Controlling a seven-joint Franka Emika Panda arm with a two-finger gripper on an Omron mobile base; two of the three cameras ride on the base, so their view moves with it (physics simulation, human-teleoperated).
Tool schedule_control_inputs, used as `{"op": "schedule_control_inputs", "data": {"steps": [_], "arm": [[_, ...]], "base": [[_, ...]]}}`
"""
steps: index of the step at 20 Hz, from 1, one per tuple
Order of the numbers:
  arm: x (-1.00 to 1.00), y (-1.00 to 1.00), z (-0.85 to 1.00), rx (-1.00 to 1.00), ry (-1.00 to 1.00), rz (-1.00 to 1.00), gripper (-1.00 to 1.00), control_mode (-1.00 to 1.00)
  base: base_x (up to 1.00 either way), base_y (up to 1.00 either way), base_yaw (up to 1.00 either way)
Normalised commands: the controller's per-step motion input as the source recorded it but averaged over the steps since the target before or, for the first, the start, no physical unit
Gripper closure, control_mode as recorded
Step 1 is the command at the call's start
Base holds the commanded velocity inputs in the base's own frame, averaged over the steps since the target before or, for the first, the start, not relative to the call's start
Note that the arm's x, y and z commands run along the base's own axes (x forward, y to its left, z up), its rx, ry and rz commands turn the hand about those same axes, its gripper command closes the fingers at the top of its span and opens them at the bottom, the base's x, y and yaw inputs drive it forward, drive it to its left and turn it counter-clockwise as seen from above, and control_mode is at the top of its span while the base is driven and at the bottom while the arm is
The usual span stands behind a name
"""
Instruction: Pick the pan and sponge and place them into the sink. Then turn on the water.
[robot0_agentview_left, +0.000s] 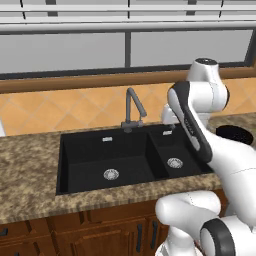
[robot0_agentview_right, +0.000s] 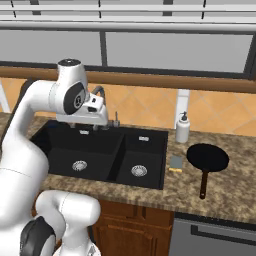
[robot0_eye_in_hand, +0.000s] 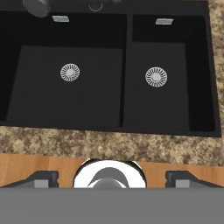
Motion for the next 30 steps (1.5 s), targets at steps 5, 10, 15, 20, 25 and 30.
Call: {"op": "schedule_control_inputs", "data": {"steps": [5, 10, 15, 20, 25, 30], "arm": [[-0.66, -0.25, -0.23, 0.0, 0.04, -0.02, -1.0, -1.0], [-0.21, -0.57, -0.44, -0.02, 0.09, -0.01, -1.0, -1.0], [0.05, -0.87, -0.52, -0.01, 0.1, -0.01, -1.0, -1.0], [0.32, -0.79, -0.45, 0.0, 0.11, 0.0, -1.0, -1.0], [0.42, -0.8, -0.43, 0.0, 0.06, -0.02, -1.0, -1.0], [0.49, -0.77, -0.36, 0.0, 0.01, -0.06, -1.0, -1.0]], "base": [[0.0, 0.0, 0.0], [0.0, 0.0, 0.0], [0.0, 0.0, 0.0], [0.0, 0.0, 0.0], [0.0, 0.0, 0.0], [0.0, 0.0, 0.0]]}}
